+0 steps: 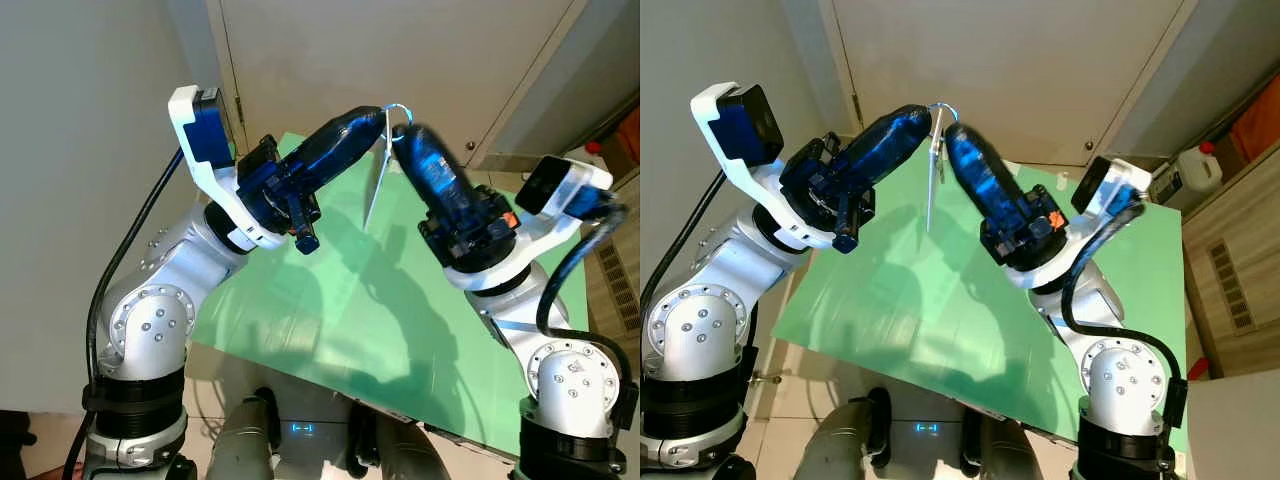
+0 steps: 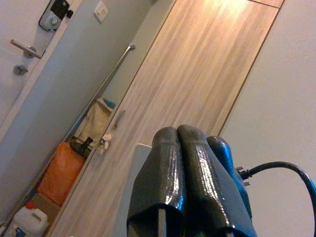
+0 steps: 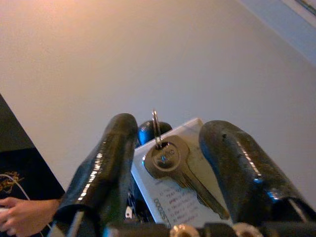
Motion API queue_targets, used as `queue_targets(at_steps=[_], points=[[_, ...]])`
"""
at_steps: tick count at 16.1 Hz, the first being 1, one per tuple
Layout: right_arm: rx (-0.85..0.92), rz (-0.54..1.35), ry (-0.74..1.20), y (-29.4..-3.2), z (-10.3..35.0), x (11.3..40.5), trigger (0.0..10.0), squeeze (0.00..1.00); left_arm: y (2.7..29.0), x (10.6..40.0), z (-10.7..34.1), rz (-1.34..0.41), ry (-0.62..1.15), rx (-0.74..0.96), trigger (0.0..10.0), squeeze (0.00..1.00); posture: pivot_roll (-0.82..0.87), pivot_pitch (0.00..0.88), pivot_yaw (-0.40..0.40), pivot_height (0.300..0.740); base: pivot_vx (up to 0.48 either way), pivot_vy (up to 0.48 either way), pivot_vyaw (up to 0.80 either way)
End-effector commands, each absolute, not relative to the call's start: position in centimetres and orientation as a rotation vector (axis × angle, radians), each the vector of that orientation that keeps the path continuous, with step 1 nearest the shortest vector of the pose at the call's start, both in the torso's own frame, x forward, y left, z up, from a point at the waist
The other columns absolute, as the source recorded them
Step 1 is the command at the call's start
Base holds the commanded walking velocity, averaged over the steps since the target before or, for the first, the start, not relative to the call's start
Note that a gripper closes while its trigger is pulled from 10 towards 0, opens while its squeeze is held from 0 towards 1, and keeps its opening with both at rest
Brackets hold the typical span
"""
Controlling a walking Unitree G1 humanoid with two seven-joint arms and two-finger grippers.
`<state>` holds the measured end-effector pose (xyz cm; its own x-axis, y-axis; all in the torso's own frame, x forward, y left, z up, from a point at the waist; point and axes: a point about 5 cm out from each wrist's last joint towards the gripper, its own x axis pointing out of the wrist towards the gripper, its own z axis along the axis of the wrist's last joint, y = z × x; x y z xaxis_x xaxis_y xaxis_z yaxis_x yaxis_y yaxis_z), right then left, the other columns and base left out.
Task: Hang keys on a hook
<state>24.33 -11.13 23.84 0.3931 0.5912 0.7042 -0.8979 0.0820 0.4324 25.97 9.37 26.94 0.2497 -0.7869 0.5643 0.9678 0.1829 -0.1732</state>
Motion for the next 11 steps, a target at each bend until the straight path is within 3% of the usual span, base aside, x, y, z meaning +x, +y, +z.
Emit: queue_targets(at_steps=[1, 11], points=[[0.954, 1.165, -0.437, -11.32, 24.49, 23.95, 0.0, 0.0, 9.03, 25.42, 27.69, -1.319, -0.409, -0.539, 10.0, 0.0, 0.05, 0.191, -0.031, 0.74, 0.0, 0.0, 0.0], [0.913, 1.171, -0.419, -10.86, 24.2, 23.9, 0.0, 0.0, 9.27, 25.86, 28.12, -1.286, -0.428, -0.554, 10.0, 0.0, 0.05, 0.188, -0.028, 0.74, 0.0, 0.0, 0.0]])
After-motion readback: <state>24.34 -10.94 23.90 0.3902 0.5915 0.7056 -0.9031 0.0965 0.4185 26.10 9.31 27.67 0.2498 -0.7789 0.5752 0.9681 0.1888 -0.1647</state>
